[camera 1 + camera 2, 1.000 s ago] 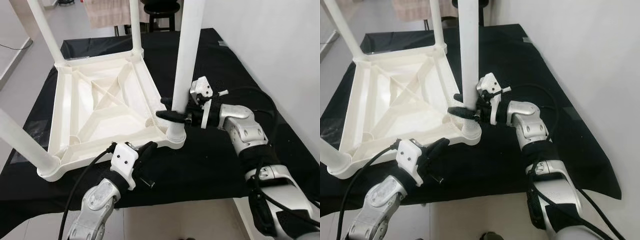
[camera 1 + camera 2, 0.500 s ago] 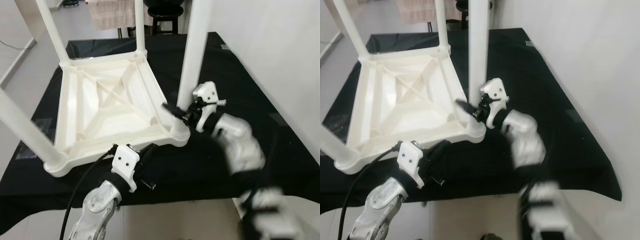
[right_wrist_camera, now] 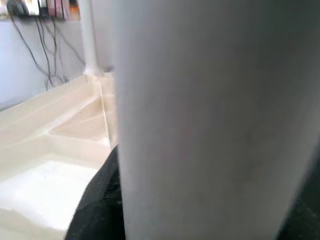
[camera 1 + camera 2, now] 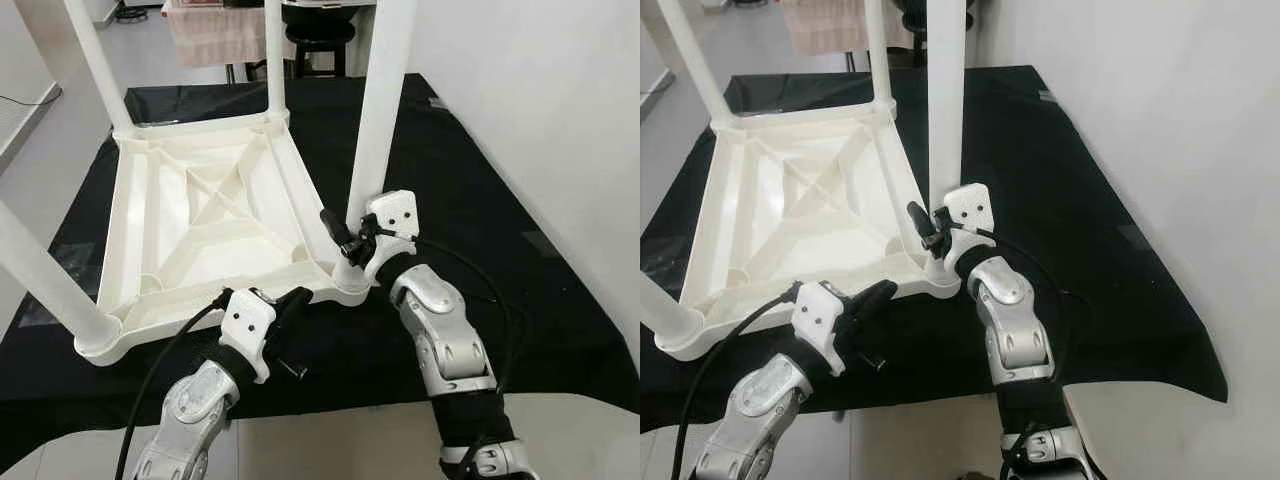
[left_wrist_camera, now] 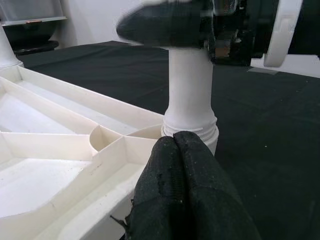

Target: Building children table

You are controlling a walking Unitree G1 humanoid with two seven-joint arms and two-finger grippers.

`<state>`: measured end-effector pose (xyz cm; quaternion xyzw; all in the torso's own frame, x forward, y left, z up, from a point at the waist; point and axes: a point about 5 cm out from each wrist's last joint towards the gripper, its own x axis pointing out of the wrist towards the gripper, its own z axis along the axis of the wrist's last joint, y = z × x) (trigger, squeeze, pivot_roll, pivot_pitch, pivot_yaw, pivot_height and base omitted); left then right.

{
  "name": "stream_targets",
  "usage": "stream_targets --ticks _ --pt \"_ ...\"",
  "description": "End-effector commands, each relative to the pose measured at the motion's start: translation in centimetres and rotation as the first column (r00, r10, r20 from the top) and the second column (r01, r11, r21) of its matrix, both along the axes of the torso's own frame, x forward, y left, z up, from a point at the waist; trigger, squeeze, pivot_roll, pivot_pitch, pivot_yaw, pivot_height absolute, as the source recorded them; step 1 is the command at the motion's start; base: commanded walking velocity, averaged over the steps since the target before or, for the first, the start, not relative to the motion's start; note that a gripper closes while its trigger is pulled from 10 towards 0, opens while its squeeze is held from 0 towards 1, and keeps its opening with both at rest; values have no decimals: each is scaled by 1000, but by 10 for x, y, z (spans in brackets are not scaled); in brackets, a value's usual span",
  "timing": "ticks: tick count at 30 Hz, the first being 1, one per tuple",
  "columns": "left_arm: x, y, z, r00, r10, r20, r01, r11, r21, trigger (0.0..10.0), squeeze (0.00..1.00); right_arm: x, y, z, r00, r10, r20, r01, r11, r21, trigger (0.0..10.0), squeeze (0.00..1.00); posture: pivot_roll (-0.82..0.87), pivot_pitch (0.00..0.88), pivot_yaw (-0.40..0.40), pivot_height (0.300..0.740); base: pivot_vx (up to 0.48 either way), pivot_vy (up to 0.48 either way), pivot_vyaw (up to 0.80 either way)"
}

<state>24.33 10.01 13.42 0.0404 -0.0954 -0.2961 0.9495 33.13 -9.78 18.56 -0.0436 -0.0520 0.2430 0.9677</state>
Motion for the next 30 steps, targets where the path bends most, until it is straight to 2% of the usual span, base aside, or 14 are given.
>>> stream_targets --ticks 1,2,5,6,7,8,9,11,12,14,19,20,21,30 --pt "0 0 -2 1000 -11 0 11 1000 7 10000 0 0 4 -1 999 47 -22 -47 999 -1 10000 1000 -21 107 -13 740 0 0 0" --pt "0 0 -2 1000 -14 0 14 1000 6 10000 0 2 4 12 985 169 24 -169 986 2 10000 1000 -21 107 -13 740 0 0 0" --pt "0 0 -2 1000 -14 0 14 1000 6 10000 0 4 3 15 976 216 38 -216 976 1 10000 1000 -21 107 -13 740 0 0 0" --pt "1 0 -1 1000 -12 3 12 1000 8 10000 0 10 -4 21 951 305 52 -304 952 -30 10000 996 -15 107 -14 740 0 0 0" --pt "1 0 -1 1000 -11 4 11 1000 8 10000 0 12 -7 22 944 325 52 -323 945 -41 10000 996 -15 107 -14 740 0 0 0" --pt "1 0 -1 1000 -10 5 10 1000 9 10000 0 15 -11 23 930 365 47 -361 930 -68 10000 0 -14 107 -15 740 0 0 0" --pt "1 -1 -1 1000 -9 5 9 1000 10 10000 0 16 -13 23 921 388 43 -383 920 -84 10000 0 -14 107 -15 740 0 0 0" --pt "1 -1 -1 1000 -9 6 9 1000 10 10000 0 18 -17 23 880 474 13 -468 872 -142 10000 0 -12 106 -17 740 0 0 0" --pt "1 -1 -1 1000 -9 6 9 1000 10 10000 0 18 -17 23 880 474 13 -468 872 -142 10000 0 -12 106 -17 740 0 0 0" --pt "1 -1 -1 1000 -9 6 9 1000 11 10000 0 22 -22 23 844 536 -24 -531 827 -188 10000 0 -12 106 -17 740 0 0 0" --pt "1 -1 -1 1000 -10 6 10 1000 10 10000 0 25 -26 24 818 572 -59 -572 797 -196 10000 0 0 107 -19 740 0 0 0" --pt "1 -1 -1 1000 -11 5 11 1000 10 10000 0 30 -30 25 813 578 -73 -581 794 -178 5922 0 6 108 -19 740 0 0 0" --pt "1 -2 -1 1000 -12 5 12 1000 10 10000 0 35 -33 24 823 562 -82 -568 808 -156 0 0 11 109 -21 740 0 0 0" --pt "1 -2 0 1000 -13 5 13 1000 13 10000 0 41 -44 13 859 505 -86 -512 853 -99 0 0 25 110 -17 740 0 0 0"
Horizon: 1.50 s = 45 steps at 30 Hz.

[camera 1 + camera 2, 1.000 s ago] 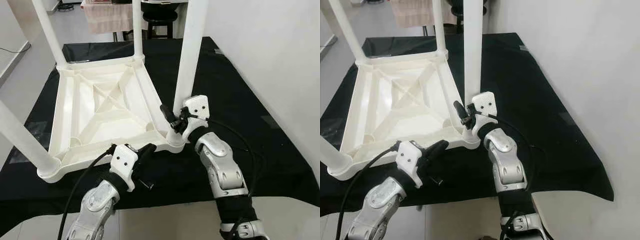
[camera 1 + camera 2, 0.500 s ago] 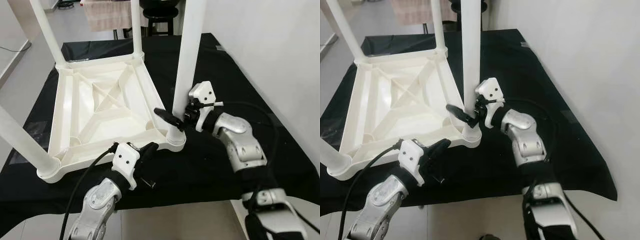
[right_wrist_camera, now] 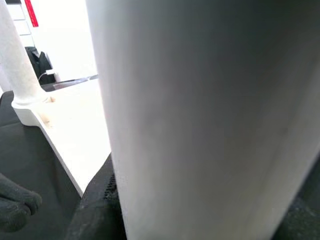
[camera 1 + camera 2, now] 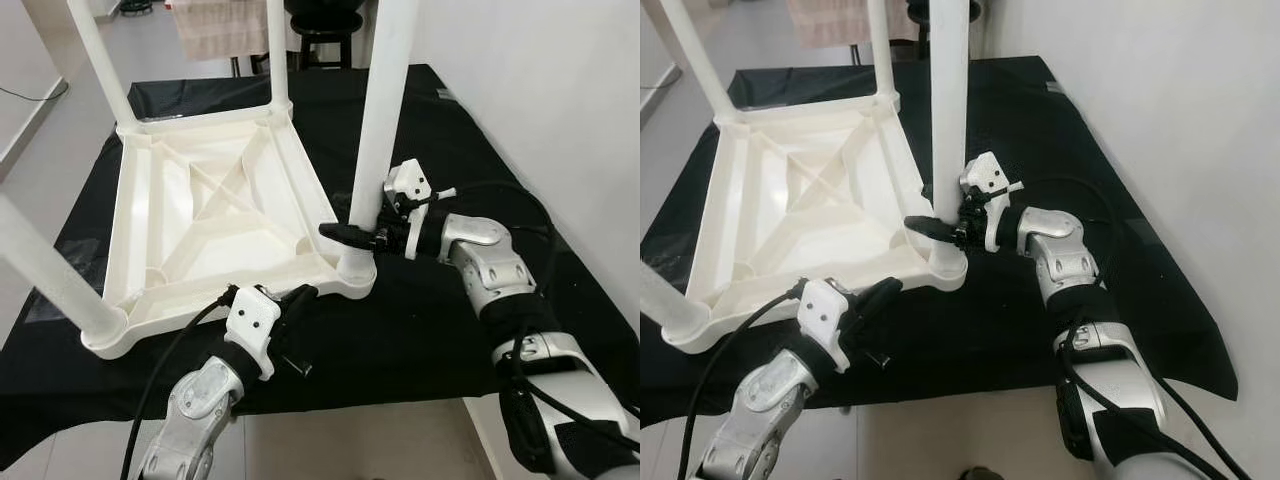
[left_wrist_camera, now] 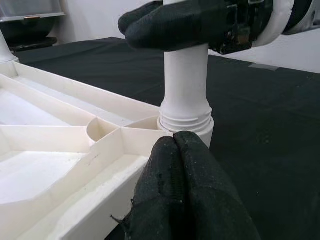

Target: Building children table

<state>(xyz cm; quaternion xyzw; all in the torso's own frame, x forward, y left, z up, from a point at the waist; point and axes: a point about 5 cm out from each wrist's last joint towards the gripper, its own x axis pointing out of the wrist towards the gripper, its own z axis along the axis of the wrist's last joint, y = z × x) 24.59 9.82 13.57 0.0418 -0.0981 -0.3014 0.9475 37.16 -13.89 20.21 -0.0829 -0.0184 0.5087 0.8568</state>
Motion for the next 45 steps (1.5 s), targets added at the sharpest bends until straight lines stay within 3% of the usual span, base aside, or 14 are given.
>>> stream_targets --ticks 1,9,11,12,14,24,26,27,28,29,32,33,35,45 --pt "-2 -1 -2 1000 -2 -1 2 1000 10 10000 0 0 -6 -8 998 -56 1 56 998 6 0 0 25 109 -19 740 0 0 0" --pt "-2 0 -1 1000 -1 0 1 1000 10 10000 0 -6 -26 -44 937 -349 2 346 928 -137 0 0 19 115 -27 740 0 0 0" --pt "-2 2 -1 1000 0 0 0 1000 10 10000 0 -9 -46 -57 617 -777 123 782 590 -201 0 0 9 120 -25 740 0 0 0" --pt "-2 2 -1 1000 0 0 0 1000 10 10000 0 -9 -46 -57 617 -777 123 782 590 -201 0 0 9 120 -25 740 0 0 0" --pt "-1 3 -1 1000 1 0 -1 1000 12 10000 0 -46 14 -63 795 -582 173 607 766 -210 0 0 -6 120 -4 740 0 0 0" --pt "0 1 -1 1000 1 7 -1 1000 19 10000 0 -30 38 -57 831 -555 30 552 818 -159 0 0 19 116 -23 740 0 0 0" --pt "0 2 -1 1000 5 9 -6 1000 20 10000 0 -32 44 -56 835 -550 19 546 824 -151 4000 0 19 116 -23 740 0 0 0" --pt "0 2 -1 1000 6 9 -6 1000 19 10000 0 -35 51 -55 853 -521 19 518 844 -140 10000 0 16 117 -23 740 0 0 0" --pt "0 2 -1 1000 6 9 -6 1000 19 10000 0 -35 51 -55 853 -521 19 518 844 -140 10000 0 16 117 -23 740 0 0 0" --pt "0 2 -1 1000 4 8 -4 1000 18 10000 0 -39 54 -49 874 -485 15 484 869 -106 10000 643 17 117 -24 740 0 0 0" --pt "0 2 -1 1000 1 5 -1 1000 15 10000 0 -45 60 -34 945 -326 28 327 945 -19 10000 1000 12 114 -21 740 0 0 0" --pt "1 2 -1 1000 -1 4 1 1000 13 10000 0 -45 60 -25 981 -189 43 188 982 13 10000 1000 12 113 -21 740 0 0 0" --pt "1 2 -1 1000 -4 3 4 1000 12 10000 0 -40 54 -17 995 -37 88 38 999 -14 10000 133 18 109 -24 740 0 0 0" --pt "0 -2 -2 1000 -4 2 4 1000 13 10000 0 -9 30 -17 1000 -23 11 23 998 -50 10000 0 29 97 -33 740 0 0 0"
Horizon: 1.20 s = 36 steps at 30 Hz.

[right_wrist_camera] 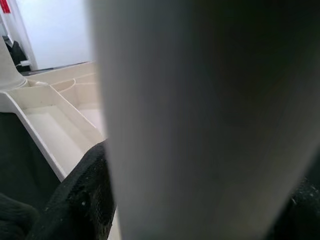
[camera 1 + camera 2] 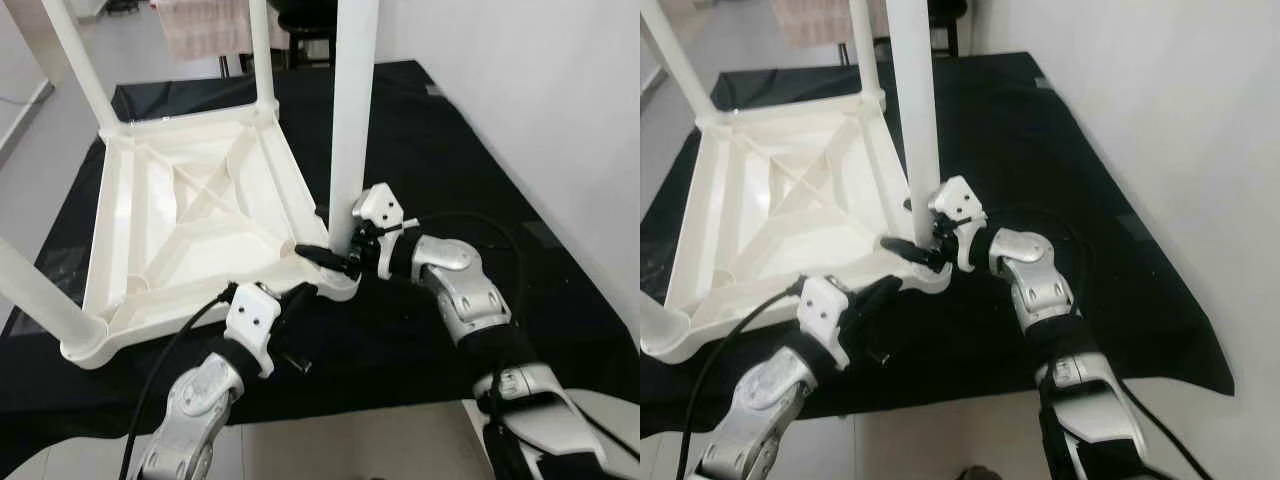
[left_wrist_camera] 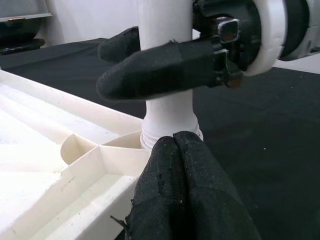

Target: Building children table

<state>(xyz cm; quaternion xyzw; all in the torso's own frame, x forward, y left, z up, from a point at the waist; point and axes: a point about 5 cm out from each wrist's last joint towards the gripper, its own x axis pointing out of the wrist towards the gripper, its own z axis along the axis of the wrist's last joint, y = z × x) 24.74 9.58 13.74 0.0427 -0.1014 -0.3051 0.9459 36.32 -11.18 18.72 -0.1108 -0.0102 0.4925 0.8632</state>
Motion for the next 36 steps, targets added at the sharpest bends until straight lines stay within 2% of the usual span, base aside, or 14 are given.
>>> stream_targets --ticks 1,2,3,5,7,8,10,19,21,23,25,27,29,36 --pt "-1 0 -4 1000 4 -5 -4 1000 13 10000 0 2 0 -1 1000 5 -15 -5 1000 12 10000 0 32 96 -33 740 0 0 0" --pt "-2 0 -4 1000 4 -6 -4 1000 12 10000 0 4 -2 1 1000 17 -22 -16 1000 24 10000 0 32 96 -33 740 0 0 0" --pt "-2 -1 -4 1000 3 -7 -3 1000 12 10000 0 4 -3 4 998 45 -34 -43 998 47 7686 0 31 96 -32 740 0 0 0" --pt "-2 -1 -5 1000 2 -8 -2 1000 12 10000 0 4 -4 8 994 94 -47 -90 993 80 5216 0 31 97 -32 740 0 0 0" --pt "-2 -1 -5 1000 2 -8 -2 1000 12 10000 0 4 -4 8 994 94 -47 -90 993 80 5216 0 31 97 -32 740 0 0 0" --pt "-2 -2 -5 1000 1 -9 -1 1000 12 10000 0 5 -5 9 992 119 -49 -114 989 91 0 0 31 97 -32 740 0 0 0" --pt "-3 -3 -5 1000 -1 -12 1 1000 11 10000 0 3 -7 8 972 220 -86 -211 972 101 0 0 26 97 -34 740 0 0 0" --pt "-3 -2 -5 1000 0 -12 0 1000 13 10000 0 1 -9 -2 975 208 -72 -205 978 48 0 0 24 98 -33 740 0 0 0" --pt "-4 -1 -5 1000 2 -11 -2 1000 13 10000 0 1 -12 -18 997 50 -54 -51 998 -21 0 0 19 99 -35 740 0 0 0" --pt "-4 -1 -5 1000 2 -11 -2 1000 13 10000 0 1 -12 -18 997 50 -54 -51 998 -21 0 0 19 99 -35 740 0 0 0" --pt "-4 0 -4 1000 2 -10 -2 1000 12 10000 0 -2 -10 -32 992 -117 -44 116 993 -28 0 0 4 107 -31 740 0 0 0" --pt "-3 2 -4 1000 2 -9 -2 1000 11 10000 0 -12 -4 -47 910 -404 -96 407 913 13 0 0 -1 116 -20 740 0 0 0" --pt "-3 3 -3 1000 2 -10 -2 1000 11 10000 0 -25 2 -55 871 -475 -124 479 878 -3 0 0 -11 119 -15 740 0 0 0" --pt "-1 5 -4 1000 -4 -15 5 1000 13 10000 0 -41 14 -46 871 -490 -31 489 872 -32 0 0 -14 113 -20 740 0 0 0"
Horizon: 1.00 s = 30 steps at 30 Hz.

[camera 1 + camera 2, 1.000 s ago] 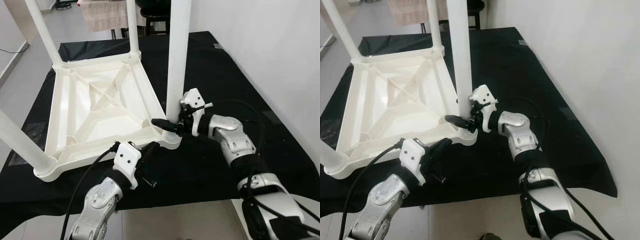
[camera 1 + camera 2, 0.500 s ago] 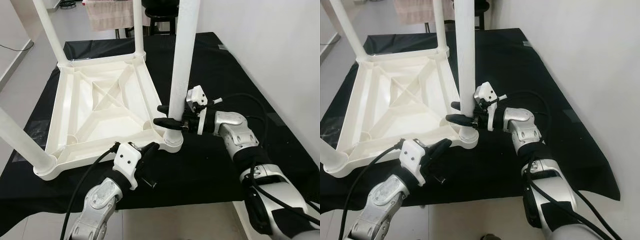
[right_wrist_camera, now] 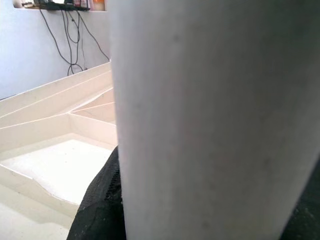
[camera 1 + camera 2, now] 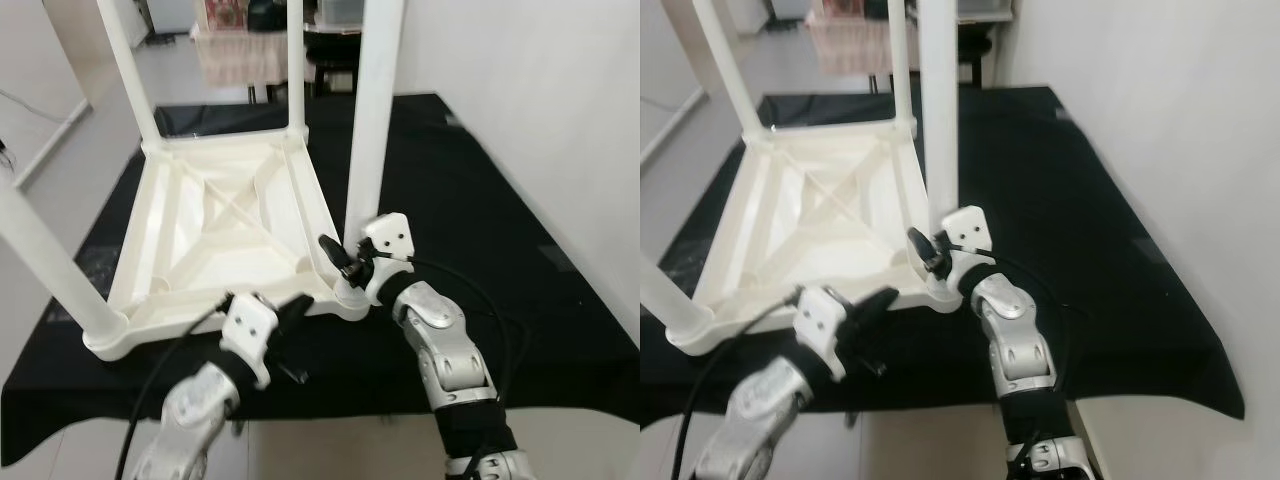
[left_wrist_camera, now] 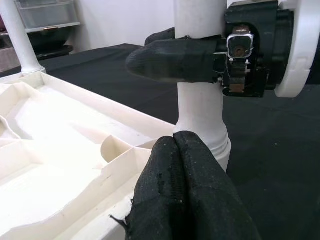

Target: Building children table

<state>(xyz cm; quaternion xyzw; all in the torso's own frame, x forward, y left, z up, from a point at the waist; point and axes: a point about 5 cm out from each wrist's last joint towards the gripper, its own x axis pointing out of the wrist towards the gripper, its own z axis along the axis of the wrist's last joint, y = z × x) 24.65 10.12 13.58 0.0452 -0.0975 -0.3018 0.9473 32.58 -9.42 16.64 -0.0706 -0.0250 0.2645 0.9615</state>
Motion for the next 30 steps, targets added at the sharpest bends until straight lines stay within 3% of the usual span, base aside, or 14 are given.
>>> stream_targets --ticks 1,5,6,7,9,10,13,16,17,18,21,28,29,30 --pt "0 0 -3 1000 -13 -8 13 1000 8 10000 0 -2 -4 -26 994 -29 -110 17 994 -109 0 0 -14 113 -20 740 0 0 0" --pt "0 0 -2 1000 3 3 -3 1000 16 10000 0 -2 -2 -23 994 -44 -98 33 994 -105 0 0 -11 115 -21 740 0 0 0" --pt "0 0 -1 1000 4 4 -4 1000 16 10000 0 -1 -2 -22 993 -49 -104 39 995 -96 1529 0 -11 115 -21 740 0 0 0" --pt "0 0 -1 1000 4 4 -4 1000 16 10000 0 0 -1 -19 992 -43 -116 35 997 -74 10000 0 -10 116 -18 740 0 0 0" --pt "0 0 -1 1000 3 3 -3 1000 16 10000 0 1 0 -15 993 -17 -119 12 999 -38 10000 0 -9 115 -14 740 0 0 0" --pt "0 0 -2 1000 -1 1 1 1000 14 10000 0 2 3 -8 993 49 -104 -50 999 -4 10000 1000 -5 115 -11 740 0 0 0" --pt "1 0 -1 1000 -7 -4 7 1000 10 10000 0 0 10 11 963 262 -68 -258 964 55 10000 1000 -1 114 -4 740 0 0 0" --pt "1 1 -1 1000 -9 -5 9 1000 9 10000 0 -3 11 21 941 338 -27 -337 941 39 10000 1000 -1 114 -4 740 0 0 0" --pt "1 1 -1 1000 -9 -5 9 1000 9 10000 0 -5 10 30 906 424 -8 -423 905 53 10000 714 5 112 -10 740 0 0 0" --pt "1 0 -1 1000 -9 -4 9 1000 9 10000 0 -5 7 37 863 505 16 -505 862 40 10000 0 11 111 -15 740 0 0 0" --pt "0 -1 -2 1000 -7 -2 7 1000 10 10000 0 -3 1 41 779 627 11 -627 779 -19 10000 0 16 110 -18 740 0 0 0" --pt "0 -2 -2 1000 -6 -2 6 1000 10 10000 0 10 2 47 702 712 -21 -713 701 -26 10000 0 32 104 -22 740 0 0 0" --pt "0 -2 -2 1000 -6 -2 6 1000 10 10000 0 14 2 47 693 721 -26 -721 693 -19 7843 0 35 106 -22 740 0 0 0" --pt "0 -2 -2 1000 -7 -2 7 1000 11 10000 0 17 2 47 692 721 -33 -722 692 -15 2745 0 35 106 -22 740 0 0 0"
